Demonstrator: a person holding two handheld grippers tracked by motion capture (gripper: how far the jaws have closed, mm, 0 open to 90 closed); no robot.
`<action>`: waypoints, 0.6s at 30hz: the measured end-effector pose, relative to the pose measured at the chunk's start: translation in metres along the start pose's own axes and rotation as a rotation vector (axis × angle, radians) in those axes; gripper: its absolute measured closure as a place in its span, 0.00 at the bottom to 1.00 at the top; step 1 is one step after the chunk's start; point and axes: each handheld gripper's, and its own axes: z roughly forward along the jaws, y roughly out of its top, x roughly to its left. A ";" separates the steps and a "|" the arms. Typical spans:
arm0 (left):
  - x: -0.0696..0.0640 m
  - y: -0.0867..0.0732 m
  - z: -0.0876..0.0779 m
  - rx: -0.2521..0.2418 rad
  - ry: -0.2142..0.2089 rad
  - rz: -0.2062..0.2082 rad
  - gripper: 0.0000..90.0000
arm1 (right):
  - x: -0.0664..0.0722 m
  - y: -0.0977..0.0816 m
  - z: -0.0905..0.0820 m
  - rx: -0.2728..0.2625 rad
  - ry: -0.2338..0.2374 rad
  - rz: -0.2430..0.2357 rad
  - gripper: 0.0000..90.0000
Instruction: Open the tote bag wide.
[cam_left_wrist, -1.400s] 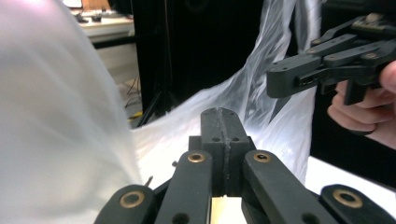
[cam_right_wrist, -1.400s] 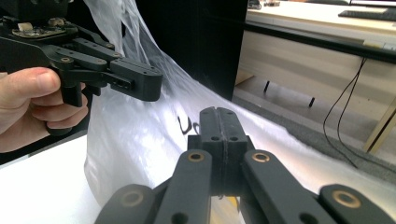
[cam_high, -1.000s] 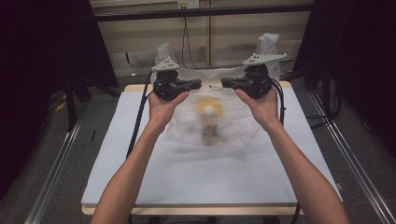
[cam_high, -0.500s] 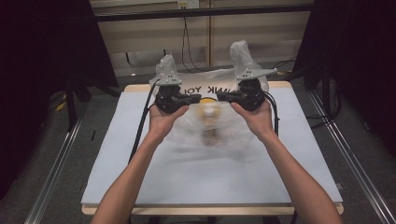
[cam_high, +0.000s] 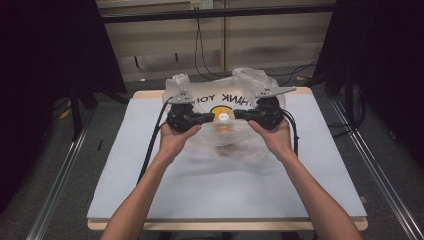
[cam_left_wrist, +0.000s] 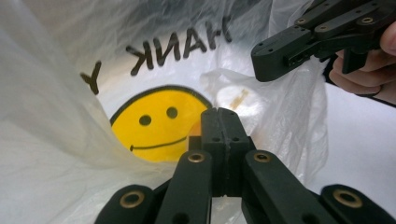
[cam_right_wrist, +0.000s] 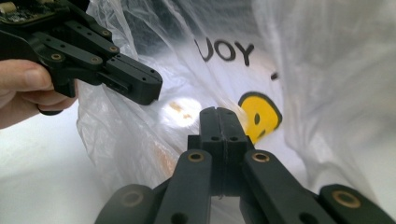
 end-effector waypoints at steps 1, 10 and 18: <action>0.000 -0.002 0.000 -0.003 0.002 -0.011 1.00 | -0.001 -0.002 0.001 0.002 0.002 0.006 1.00; 0.002 -0.014 0.003 0.033 -0.008 -0.009 1.00 | -0.007 -0.021 0.007 0.027 0.002 0.031 1.00; 0.007 -0.032 0.010 0.065 -0.012 -0.033 1.00 | -0.012 -0.038 0.009 0.050 -0.003 0.048 1.00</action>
